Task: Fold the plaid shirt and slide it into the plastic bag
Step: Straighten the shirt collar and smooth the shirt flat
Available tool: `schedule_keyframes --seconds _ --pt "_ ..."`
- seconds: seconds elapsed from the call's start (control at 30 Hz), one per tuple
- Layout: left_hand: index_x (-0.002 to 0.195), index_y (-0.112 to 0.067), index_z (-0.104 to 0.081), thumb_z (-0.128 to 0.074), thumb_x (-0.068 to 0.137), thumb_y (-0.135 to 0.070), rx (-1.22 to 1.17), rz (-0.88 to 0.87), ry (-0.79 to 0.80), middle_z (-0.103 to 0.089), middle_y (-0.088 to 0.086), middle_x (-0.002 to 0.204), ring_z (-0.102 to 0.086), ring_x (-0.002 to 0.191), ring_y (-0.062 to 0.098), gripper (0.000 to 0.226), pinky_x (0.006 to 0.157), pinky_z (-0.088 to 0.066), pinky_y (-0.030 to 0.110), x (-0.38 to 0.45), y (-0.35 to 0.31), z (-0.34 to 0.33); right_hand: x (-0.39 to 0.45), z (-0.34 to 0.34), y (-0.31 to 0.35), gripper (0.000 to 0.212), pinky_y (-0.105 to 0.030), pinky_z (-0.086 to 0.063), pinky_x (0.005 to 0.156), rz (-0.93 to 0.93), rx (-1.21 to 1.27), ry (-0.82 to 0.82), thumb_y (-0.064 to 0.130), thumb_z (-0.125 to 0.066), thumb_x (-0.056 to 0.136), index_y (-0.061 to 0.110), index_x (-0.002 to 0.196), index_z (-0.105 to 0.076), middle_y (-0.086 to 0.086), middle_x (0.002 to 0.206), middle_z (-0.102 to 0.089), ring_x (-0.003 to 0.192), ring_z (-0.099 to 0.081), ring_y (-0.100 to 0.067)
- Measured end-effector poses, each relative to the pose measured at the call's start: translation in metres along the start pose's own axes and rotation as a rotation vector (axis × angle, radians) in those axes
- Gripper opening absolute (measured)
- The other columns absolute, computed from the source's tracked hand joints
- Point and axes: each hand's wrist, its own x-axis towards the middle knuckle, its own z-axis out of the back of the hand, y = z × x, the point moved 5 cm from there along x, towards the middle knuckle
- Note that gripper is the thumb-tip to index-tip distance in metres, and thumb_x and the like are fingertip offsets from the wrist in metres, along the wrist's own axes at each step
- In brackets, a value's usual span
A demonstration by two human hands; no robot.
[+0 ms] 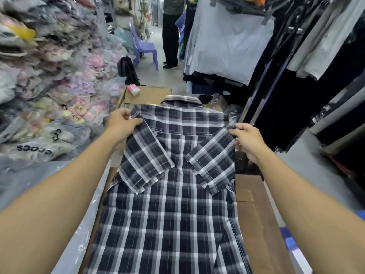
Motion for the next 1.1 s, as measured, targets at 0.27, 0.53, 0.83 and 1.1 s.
schedule_keyframes --seconds 0.27,0.53,0.83,1.1 --pt "0.103 -0.008 -0.072 -0.086 0.073 -0.012 0.025 0.108 0.334 -0.075 0.011 0.109 -0.069 0.106 0.028 0.034 0.100 -0.052 0.042 -0.057 0.021 0.028 -0.036 0.012 -0.024 0.019 -0.027 -0.038 0.060 -0.083 -0.030 0.394 0.003 -0.067 0.090 0.015 0.090 -0.052 -0.004 0.072 -0.054 0.059 -0.050 -0.011" --pt "0.097 -0.004 -0.067 -0.082 0.072 0.004 -0.010 0.247 0.695 -0.072 0.005 0.101 -0.069 0.094 0.017 0.030 0.100 -0.046 0.036 -0.159 0.088 0.057 -0.108 0.019 -0.101 0.045 -0.033 -0.050 0.070 -0.198 -0.398 0.872 0.010 -0.095 0.062 0.006 0.093 -0.063 -0.022 0.098 -0.052 0.082 -0.055 -0.028" --pt "0.094 -0.013 -0.057 -0.092 0.067 -0.032 0.024 0.559 0.766 -0.066 0.001 0.100 -0.066 0.095 0.017 0.048 0.083 -0.050 0.035 -0.199 0.174 0.050 -0.165 0.007 -0.184 0.023 -0.035 -0.058 0.083 -0.551 -0.540 0.884 0.000 -0.059 0.091 0.008 0.110 -0.068 -0.009 0.103 -0.069 0.096 -0.071 -0.026" --pt "0.130 -0.002 -0.054 -0.071 0.083 -0.053 0.026 0.508 0.166 -0.055 0.030 0.137 -0.054 0.126 0.045 0.072 0.102 -0.047 0.055 -0.153 0.187 0.036 -0.130 0.013 -0.176 0.038 -0.030 -0.056 0.064 -0.346 -0.331 0.209 0.047 -0.066 0.093 0.010 0.089 -0.056 -0.010 0.091 -0.062 0.076 -0.064 -0.018"
